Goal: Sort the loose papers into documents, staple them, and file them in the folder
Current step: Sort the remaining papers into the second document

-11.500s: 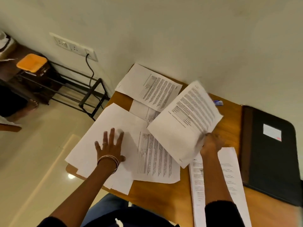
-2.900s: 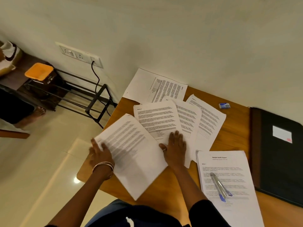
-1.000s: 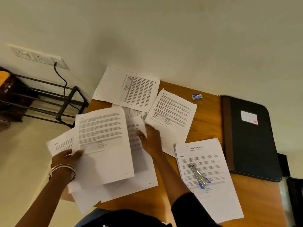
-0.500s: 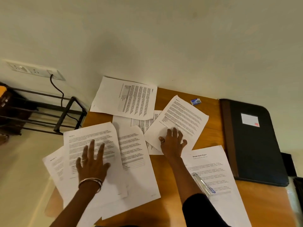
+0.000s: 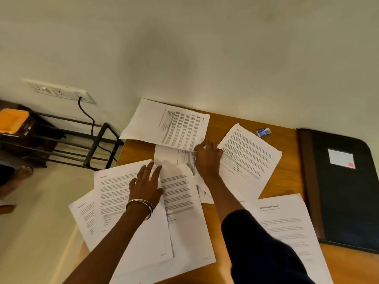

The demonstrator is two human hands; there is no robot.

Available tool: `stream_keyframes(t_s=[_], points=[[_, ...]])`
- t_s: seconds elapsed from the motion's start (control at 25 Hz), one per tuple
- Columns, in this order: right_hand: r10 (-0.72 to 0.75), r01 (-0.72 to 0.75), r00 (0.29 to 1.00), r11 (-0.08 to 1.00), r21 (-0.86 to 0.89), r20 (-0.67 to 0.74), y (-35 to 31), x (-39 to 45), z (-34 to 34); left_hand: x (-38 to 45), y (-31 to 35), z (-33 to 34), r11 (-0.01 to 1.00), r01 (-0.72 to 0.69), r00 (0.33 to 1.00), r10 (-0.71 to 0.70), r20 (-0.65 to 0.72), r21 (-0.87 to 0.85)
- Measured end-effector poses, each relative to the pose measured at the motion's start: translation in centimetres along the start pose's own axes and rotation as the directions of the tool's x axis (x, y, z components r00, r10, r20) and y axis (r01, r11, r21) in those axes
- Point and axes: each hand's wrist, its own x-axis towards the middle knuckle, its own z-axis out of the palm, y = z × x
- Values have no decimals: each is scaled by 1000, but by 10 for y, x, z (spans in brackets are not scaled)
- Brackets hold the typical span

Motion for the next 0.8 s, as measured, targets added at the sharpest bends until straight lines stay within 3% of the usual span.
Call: stream_keyframes(t_s=[0.12, 0.24, 0.32, 0.4, 0.44, 0.52, 0.64, 0.8], points=[[-303, 327, 936, 938, 117, -181, -25, -32, -11, 20, 4, -13, 999, -47, 978, 43, -204, -18], [-453, 478, 876, 862, 168, -166, -25, -78, -19, 28, 4, -21, 999, 44, 923, -30, -385, 27], [-347, 348, 937, 917, 193, -41, 0, -98, -15, 23, -4, -23, 984, 5, 915, 66, -397, 176], [-117, 93, 988, 970, 223, 97, 30, -104, -14, 13, -14, -11, 897, -238, 891, 354, -284, 372], [-49, 27, 993, 979, 202, 106, 42, -103, -14, 6, -16, -2, 831, -375, 854, 482, -195, 410], [11, -17, 998, 994, 106, 57, 57, -96, -13, -7, -8, 9, 748, -584, 787, 617, -7, 316], [153, -157, 987, 984, 81, 53, 65, -79, -15, -18, 4, 23, 784, -609, 791, 591, 156, 120], [217, -228, 968, 971, 72, 129, 68, -61, -16, -21, 2, 31, 810, -539, 841, 501, 206, 230]])
